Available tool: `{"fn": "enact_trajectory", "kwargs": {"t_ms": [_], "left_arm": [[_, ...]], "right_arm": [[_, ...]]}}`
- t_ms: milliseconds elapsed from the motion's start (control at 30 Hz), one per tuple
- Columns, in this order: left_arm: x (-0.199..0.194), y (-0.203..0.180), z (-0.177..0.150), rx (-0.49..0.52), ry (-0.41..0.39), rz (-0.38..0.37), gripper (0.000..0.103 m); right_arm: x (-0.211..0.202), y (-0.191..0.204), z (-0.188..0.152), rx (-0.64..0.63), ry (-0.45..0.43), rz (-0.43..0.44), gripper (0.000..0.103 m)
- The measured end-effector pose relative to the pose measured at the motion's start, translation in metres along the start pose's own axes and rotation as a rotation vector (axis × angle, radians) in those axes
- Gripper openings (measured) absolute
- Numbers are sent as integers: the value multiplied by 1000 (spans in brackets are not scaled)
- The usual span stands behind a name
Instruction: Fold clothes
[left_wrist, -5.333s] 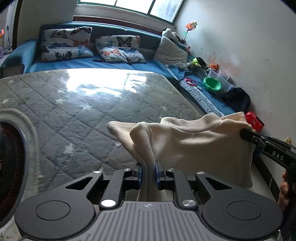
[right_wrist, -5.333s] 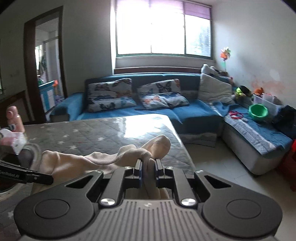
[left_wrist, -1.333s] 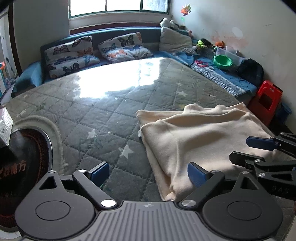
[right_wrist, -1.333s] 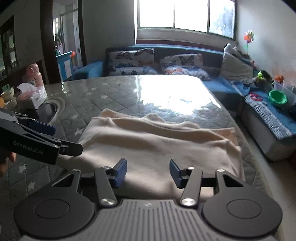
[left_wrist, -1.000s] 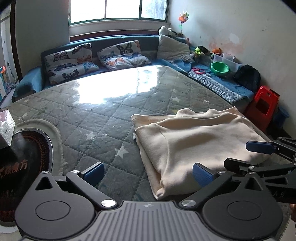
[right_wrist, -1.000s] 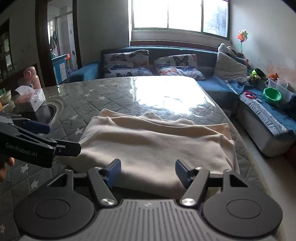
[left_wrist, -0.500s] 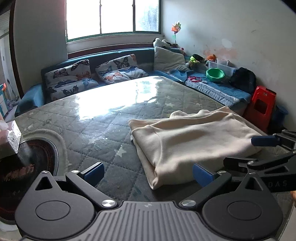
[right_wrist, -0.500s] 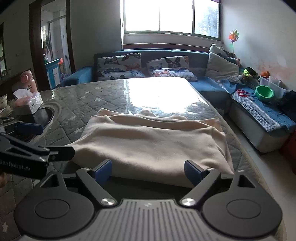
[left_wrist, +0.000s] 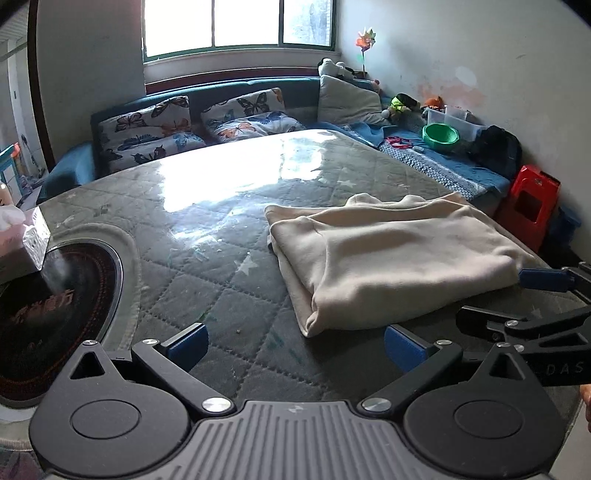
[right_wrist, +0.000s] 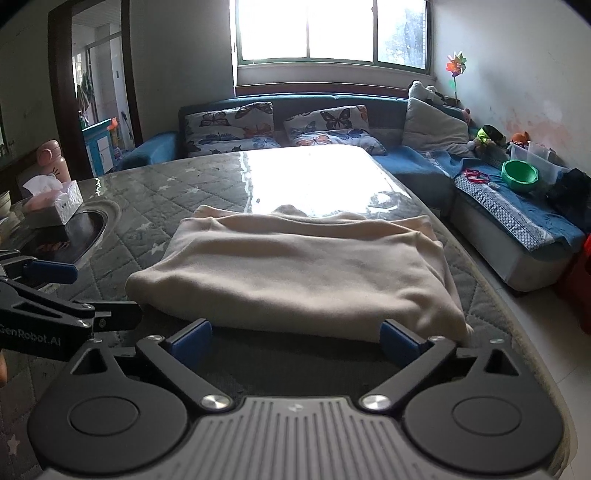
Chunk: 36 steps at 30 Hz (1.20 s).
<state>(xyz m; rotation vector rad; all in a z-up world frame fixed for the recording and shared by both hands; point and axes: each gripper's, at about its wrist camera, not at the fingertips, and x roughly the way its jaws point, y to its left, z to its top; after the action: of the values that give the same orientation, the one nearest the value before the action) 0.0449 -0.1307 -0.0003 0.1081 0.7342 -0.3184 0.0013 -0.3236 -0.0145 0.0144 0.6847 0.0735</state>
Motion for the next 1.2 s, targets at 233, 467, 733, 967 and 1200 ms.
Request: {"fn": "enact_trajectory", "kwargs": {"t_ms": [233,467,733,967,1200], "left_arm": [[-2,-2,-6,0,10,11,103],[-3,-3,-8,0,14,17,103],[-6,-3,-11,-2,12,22,103],[-6,-2,-13,0,20,34,103],[-6,-2,-14,6,24,51,103]], "right_arm": [[-1,2,-4,6,5,-1,100],[-3,4,-7,7,4,-10,103],[-5,5,-9,0,6,-17,103],[-6,9,-9,-19,23,-41,103],[-6,9,-9,-26,34,-113,103]]}}
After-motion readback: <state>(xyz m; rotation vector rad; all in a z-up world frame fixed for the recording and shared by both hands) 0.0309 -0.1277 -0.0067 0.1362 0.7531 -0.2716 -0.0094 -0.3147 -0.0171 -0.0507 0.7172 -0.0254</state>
